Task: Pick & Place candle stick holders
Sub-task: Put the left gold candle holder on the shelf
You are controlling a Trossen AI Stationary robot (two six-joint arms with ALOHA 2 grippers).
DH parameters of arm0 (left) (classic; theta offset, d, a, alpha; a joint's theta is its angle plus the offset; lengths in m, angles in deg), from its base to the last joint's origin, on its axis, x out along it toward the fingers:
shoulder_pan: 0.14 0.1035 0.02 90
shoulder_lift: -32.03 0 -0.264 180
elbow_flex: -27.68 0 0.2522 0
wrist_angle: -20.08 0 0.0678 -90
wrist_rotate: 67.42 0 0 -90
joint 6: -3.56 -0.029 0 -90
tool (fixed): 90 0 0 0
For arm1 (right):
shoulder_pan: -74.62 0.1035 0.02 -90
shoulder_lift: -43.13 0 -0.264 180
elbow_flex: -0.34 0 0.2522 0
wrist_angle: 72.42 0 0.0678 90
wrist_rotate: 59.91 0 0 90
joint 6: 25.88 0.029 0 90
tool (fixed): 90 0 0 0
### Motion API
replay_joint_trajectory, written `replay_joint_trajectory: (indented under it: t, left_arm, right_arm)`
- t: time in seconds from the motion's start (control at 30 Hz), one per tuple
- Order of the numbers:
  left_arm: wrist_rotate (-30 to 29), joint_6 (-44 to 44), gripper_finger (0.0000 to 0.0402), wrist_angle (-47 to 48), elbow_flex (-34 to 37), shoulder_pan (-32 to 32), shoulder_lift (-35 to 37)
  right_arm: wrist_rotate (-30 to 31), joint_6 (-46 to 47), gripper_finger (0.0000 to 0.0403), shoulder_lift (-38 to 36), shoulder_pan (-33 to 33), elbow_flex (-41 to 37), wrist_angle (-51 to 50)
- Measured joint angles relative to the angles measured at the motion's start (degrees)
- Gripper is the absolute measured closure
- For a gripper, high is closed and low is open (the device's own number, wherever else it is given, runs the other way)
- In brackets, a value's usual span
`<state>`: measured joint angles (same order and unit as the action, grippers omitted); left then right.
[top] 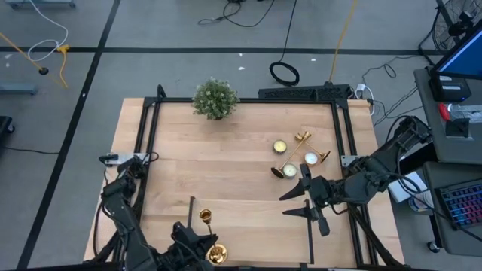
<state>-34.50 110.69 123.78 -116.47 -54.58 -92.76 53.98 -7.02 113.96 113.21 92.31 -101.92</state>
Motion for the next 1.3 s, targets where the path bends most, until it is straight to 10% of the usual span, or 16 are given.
replay_joint_trajectory:
  t: [0.73,1.3]
  left_arm:
    - [-3.95,-28.76,0.0386,-0.51,-0.33,-2.55,16.43]
    - [17.08,-71.92,0.038,-24.98,-0.39,-9.2,33.32]
  right_arm:
    - [5.67,0.91,0.0238,0.01,0.0,0.0,1.03]
    - [15.11,4.28,0.0238,0.02,-0.02,0.0,1.35]
